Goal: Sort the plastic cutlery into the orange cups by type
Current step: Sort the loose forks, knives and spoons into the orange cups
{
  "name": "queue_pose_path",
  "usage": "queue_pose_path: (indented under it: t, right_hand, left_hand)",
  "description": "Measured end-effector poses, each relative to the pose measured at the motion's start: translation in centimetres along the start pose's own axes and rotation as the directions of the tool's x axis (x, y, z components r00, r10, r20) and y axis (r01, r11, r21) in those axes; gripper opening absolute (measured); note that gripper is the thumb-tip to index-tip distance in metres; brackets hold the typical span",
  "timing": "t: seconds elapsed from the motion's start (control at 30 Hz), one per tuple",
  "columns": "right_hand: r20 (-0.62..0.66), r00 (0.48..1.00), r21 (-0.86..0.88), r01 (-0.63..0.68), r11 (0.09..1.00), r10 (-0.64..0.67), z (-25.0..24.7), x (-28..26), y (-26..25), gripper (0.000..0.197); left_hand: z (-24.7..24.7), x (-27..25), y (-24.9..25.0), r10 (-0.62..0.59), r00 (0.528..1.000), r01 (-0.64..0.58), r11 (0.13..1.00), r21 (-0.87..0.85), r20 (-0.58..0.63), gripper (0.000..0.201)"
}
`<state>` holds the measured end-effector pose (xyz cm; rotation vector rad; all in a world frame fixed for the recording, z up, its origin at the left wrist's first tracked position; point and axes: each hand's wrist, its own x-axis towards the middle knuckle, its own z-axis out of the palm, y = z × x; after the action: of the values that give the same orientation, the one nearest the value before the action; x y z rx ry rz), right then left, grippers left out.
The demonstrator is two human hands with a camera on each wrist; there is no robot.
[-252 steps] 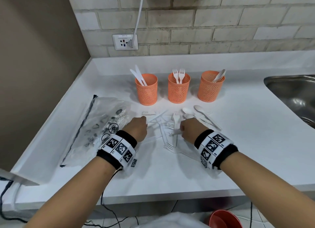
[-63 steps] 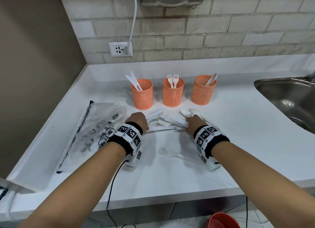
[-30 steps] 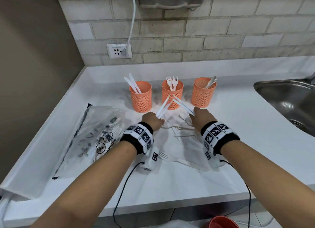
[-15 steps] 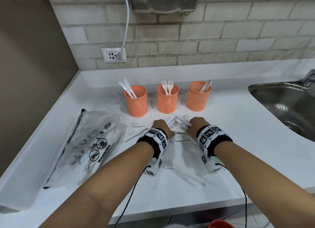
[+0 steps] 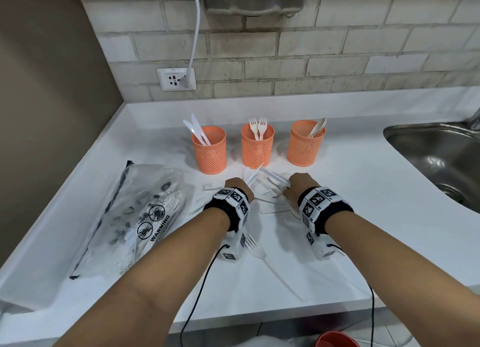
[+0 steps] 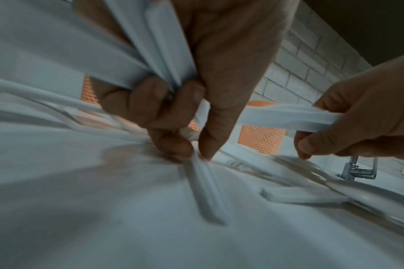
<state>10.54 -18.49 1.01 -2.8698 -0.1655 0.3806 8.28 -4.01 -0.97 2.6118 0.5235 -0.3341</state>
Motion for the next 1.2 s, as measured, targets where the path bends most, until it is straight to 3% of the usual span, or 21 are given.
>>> queue_pose_path:
  t: [0.3,0.47,0.53,0.6,0.73,1.03,1.2]
  right_hand:
    - [-0.021,0.999,0.066,0.037,0.997,-0.036,0.2,-0.9,0.1,0.024]
    - [-0.027,0.997,0.113,0.081,0.990,-0.079,0.8,-1.8,0.1,0.025]
    - [-0.039,0.995,0.135,0.092,0.987,-0.087,0.9,-2.1,0.0,0.030]
    - [-0.052,0.996,0.136,0.081,0.987,-0.074,1.1,-2.3,-0.2,0.037]
    - [-0.072,0.997,0.179,0.053,0.982,-0.041,1.5,-2.6,-0.8,0.042]
    - [-0.027,0.997,0.134,0.070,0.988,-0.067,2.1,-3.0,-3.7,0.032]
    - [-0.026,0.999,0.144,0.036,0.989,-0.033,2.4,-3.3,-4.1,0.031]
  left_hand:
    - [-1.6,-0.3,-1.5,-0.014,1.000,0.013,0.999,0.048,0.026,0.035]
    - [-2.9,-0.7,-2.7,-0.025,0.997,0.011,0.983,0.184,0.073,0.021]
    - [-3.3,-0.8,-3.5,-0.030,0.996,0.008,0.968,0.250,0.082,0.025]
    - [-3.7,-1.0,-4.4,-0.040,0.996,0.017,0.968,0.252,0.086,0.015]
    - [-4.3,-1.5,-6.3,-0.035,0.995,0.009,0.962,0.271,0.094,0.028]
    - [-4.8,-3.2,-6.9,0.146,0.989,-0.147,0.978,0.146,0.022,0.027]
    - [-4.3,-4.0,-6.5,0.258,0.965,-0.263,0.957,0.120,0.054,0.047]
